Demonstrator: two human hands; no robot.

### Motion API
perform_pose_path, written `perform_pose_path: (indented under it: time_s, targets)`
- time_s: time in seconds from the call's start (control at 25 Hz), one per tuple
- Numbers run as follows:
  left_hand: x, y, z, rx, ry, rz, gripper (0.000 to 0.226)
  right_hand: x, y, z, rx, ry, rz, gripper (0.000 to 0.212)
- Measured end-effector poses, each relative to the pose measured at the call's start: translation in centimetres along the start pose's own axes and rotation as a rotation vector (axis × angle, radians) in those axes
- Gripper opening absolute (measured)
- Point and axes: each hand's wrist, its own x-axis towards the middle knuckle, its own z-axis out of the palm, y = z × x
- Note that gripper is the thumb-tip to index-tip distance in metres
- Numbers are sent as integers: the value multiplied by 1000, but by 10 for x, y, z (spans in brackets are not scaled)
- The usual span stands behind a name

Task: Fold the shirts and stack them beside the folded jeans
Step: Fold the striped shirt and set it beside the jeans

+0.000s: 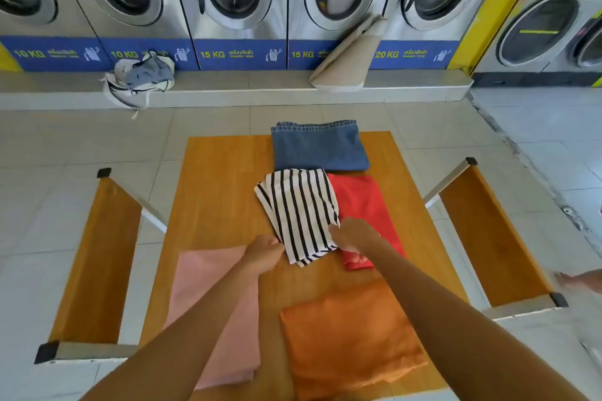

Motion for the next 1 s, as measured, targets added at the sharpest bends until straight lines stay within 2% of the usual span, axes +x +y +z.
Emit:
perform_pose_path:
  time_s: [0.08,0.12,0.2,0.32,0.4,0.48,0.6,0.68,0.76,0.88,1.0]
  targets:
    - [16,4,13,-92,48,-34,7,13,9,11,265,-147,163,55]
    - [20,5,19,-133,70,-63,9,16,12,20,410,-159,201,57]
    - [23,9,28,-229,135,-106,16,22,12,43,691,-56,219,61]
    - [23,9,34,-350,192,-132,12,23,-2,74,1053,164,250,58]
    - [22,4,38,-423,201,-160,8,22,-11,84,1280,182,255,62]
    - [18,0,42,-447,174,-211,6,28,-17,82,1435,142,298,77]
    - [16,-3,43,-456,89,-230,10,35,-28,70,1593,204,362,78]
    - [14,-7,35,-469,48,-226,15,35,-30,70,1628,196,275,69]
    - [16,-10,20,-530,50,-237,33,29,-28,66,1615,156,230,59]
    - [28,-7,-5,-732,76,-224,54,17,-21,56,1599,63,229,47]
    - [43,2,-33,-1055,2,-174,57,1,-17,50,1515,-74,221,48]
